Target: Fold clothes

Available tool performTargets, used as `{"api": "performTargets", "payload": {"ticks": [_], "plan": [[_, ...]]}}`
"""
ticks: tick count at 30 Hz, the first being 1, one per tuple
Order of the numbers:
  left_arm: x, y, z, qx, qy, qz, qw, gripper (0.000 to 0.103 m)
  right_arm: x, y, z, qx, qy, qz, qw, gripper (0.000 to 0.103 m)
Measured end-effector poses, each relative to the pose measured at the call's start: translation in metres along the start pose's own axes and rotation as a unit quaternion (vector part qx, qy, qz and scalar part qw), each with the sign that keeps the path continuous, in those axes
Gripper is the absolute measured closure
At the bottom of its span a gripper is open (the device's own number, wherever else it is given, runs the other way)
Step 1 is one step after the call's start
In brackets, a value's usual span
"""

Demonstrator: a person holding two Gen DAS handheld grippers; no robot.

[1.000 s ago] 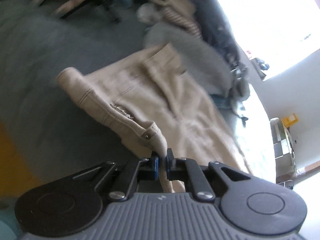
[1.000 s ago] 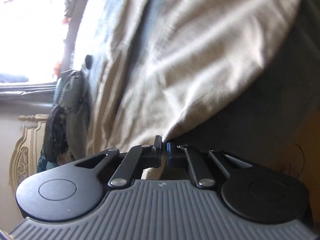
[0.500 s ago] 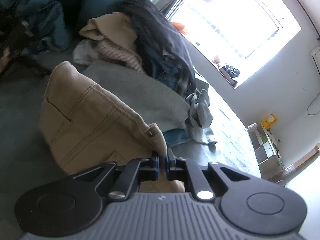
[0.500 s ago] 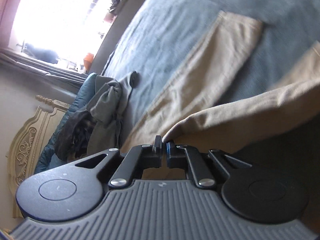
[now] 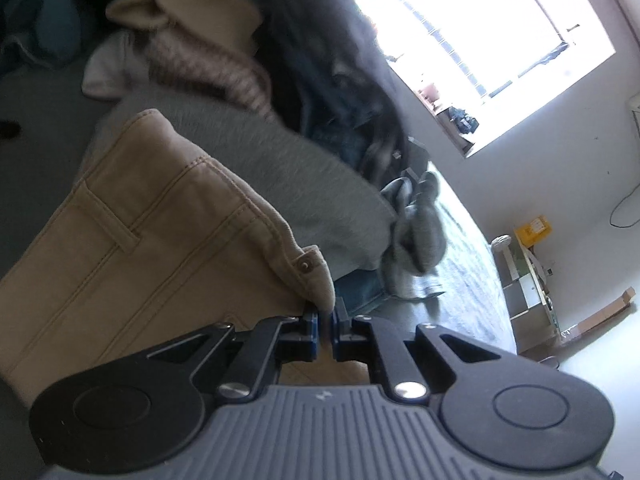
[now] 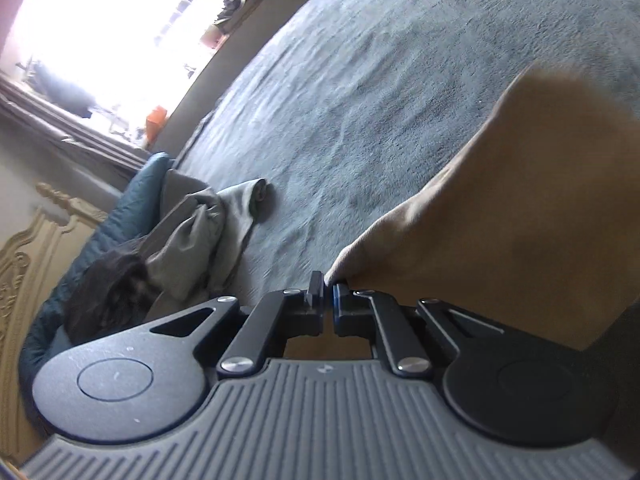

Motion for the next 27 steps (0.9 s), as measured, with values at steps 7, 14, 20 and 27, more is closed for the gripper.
{"api": "performTargets", "payload": {"ticks": [7,14,20,27], "plan": [[-0.06,0.013,0.049,0.011,0.002,0.053,0.9985,0.082,-0.063,0.004,0.015,-0.005,-0.067,0.022,0.997,0.1],[-0.07,0.027,0.071,0.02,-0.017,0.034,0.9991,0.063,-0.117,0.005,-0.009,-0.091,-0.084,0.063,0.99,0.095],[-0.073,0.031,0.085,0.054,0.002,0.018,0.9984,0.063,-0.12,0.006,-0.029,-0.158,-0.047,0.062,0.984,0.081],[-0.081,0.03,0.081,0.036,0.032,0.025,0.9985,0.063,-0.062,0.045,-0.053,-0.171,-0.029,0.006,0.985,0.052]]}}
Point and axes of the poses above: each gripper's, at about its wrist camera, not at the fingertips, and x roughly against the way its jaws point, z to its left, y to its top, the point moved 2 cm from there along -x, roughly the way its jaws point, and after that the axes turned 12 degrees about -y, right-handed, at the moved point
